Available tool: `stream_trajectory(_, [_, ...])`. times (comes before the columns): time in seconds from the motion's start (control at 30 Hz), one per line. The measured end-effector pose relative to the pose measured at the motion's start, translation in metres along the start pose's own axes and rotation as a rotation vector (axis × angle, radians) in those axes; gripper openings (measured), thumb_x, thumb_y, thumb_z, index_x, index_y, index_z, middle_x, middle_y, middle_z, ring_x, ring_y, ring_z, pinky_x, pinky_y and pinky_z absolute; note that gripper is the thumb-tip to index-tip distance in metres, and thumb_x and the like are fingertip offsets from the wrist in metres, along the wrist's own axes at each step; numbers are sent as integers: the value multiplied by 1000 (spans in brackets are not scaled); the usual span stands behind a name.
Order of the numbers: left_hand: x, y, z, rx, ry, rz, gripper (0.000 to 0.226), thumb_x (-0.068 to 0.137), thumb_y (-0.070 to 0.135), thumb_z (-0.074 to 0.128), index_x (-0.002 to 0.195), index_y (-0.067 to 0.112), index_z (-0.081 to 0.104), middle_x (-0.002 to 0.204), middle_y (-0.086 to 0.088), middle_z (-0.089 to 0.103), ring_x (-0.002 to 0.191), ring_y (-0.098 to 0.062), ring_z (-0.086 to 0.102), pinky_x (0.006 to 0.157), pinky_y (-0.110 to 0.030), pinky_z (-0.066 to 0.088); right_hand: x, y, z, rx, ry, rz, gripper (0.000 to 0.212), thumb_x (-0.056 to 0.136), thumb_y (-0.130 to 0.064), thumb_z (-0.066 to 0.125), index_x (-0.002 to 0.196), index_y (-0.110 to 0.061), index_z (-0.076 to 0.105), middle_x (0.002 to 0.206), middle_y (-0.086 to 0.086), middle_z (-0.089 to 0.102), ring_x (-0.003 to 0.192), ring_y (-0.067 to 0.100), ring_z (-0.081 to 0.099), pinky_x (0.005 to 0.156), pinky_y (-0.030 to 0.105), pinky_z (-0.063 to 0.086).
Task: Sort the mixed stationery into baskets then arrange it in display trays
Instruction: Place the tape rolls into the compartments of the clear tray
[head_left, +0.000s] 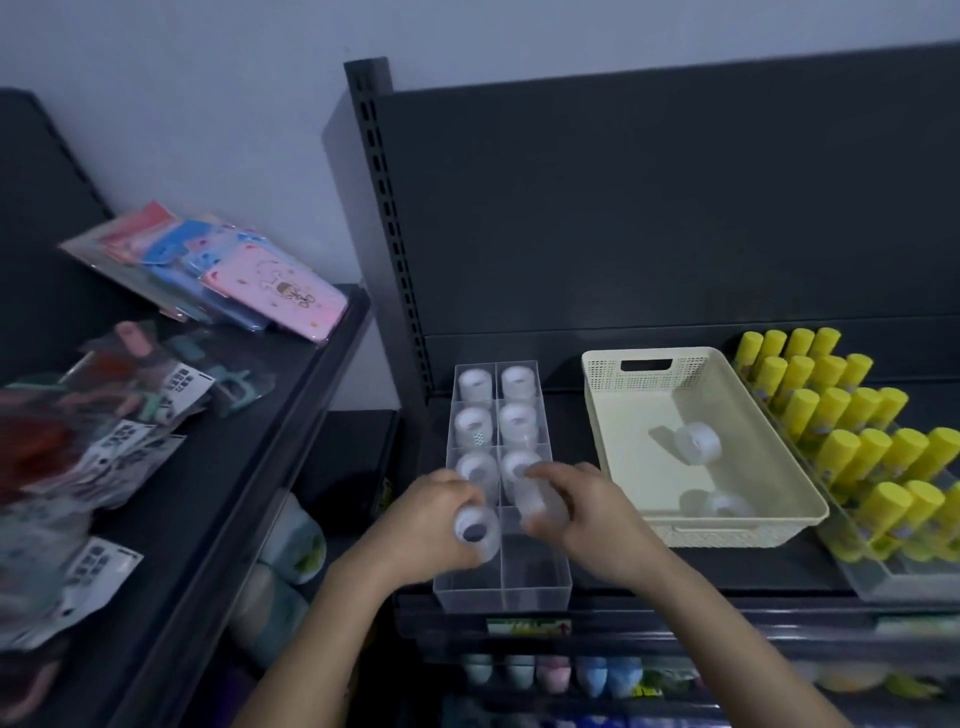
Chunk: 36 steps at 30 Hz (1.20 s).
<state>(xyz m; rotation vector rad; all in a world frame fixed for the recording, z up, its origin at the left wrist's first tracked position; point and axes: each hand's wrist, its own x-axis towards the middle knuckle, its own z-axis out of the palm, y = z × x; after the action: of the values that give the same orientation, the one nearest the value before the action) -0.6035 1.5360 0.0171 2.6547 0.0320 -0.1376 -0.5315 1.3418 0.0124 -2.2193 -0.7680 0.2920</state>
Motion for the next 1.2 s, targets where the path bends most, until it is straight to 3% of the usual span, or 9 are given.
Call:
stream_trajectory(0.1, [0,-6,5,113,-1,-12,40,70,35,73,108,29,61,107,12,40,103,-12,35,89,-25,36,-2,-4,6,-205,-56,-106,43,82,-22,64,124,-17,54,112,7,53,106,21,51,80,22,41])
stream_trajectory(0.23, [0,-10,10,258,6,-27,42,71,37,71,110,30,57,105,10,34,101,-13,30,84,-26,29,0,-8,15,-390,-99,-136,26,82,-28,61,104,-14,55,108,6,55,98,26,51,75,27,36])
stream_trajectory(0.4, [5,-12,21,307,0,9,41,71,36,73,108,26,59,101,11,29,96,-11,23,82,-26,24,4,-4,22,-569,-169,-87,36,80,-27,63,111,-13,53,118,8,47,103,29,43,87,40,45])
stream_trajectory(0.57, [7,-17,27,294,-25,21,54,68,42,75,117,29,56,106,13,30,107,-12,28,91,-26,27,5,0,27,-626,-194,-111,32,78,-21,64,106,-11,52,116,10,40,101,31,41,81,38,44])
stream_trajectory(0.67, [9,-17,22,130,-6,7,63,69,42,76,126,31,53,119,16,37,115,-9,27,95,-24,28,7,6,20,-528,-195,-116,48,75,-23,68,119,-16,50,118,9,41,104,30,41,89,40,45])
stream_trajectory(0.8, [24,-1,10,7,111,65,53,75,39,75,123,31,56,117,21,41,113,-1,29,100,-22,31,16,12,-7,-407,-48,-106,58,77,-21,69,131,-17,50,123,9,46,110,29,47,95,31,41])
stream_trajectory(1.0, [65,43,12,-88,140,172,39,81,40,69,118,31,59,115,20,45,112,1,37,94,-17,31,18,46,-60,-368,127,140,42,88,-24,62,128,-15,54,123,10,52,99,26,59,84,28,43])
stream_trajectory(1.1, [90,64,17,-89,125,204,37,84,39,67,118,30,59,113,20,45,107,3,42,90,-12,32,16,73,-84,-463,21,312,41,89,-29,60,126,-12,53,121,11,52,106,28,56,86,31,44])
stream_trajectory(1.2, [118,82,25,-70,91,237,35,85,35,67,118,27,60,116,15,50,103,0,47,87,-11,35,16,94,-97,-527,-103,430,34,87,-31,61,113,-10,56,116,11,54,105,27,56,78,30,43])
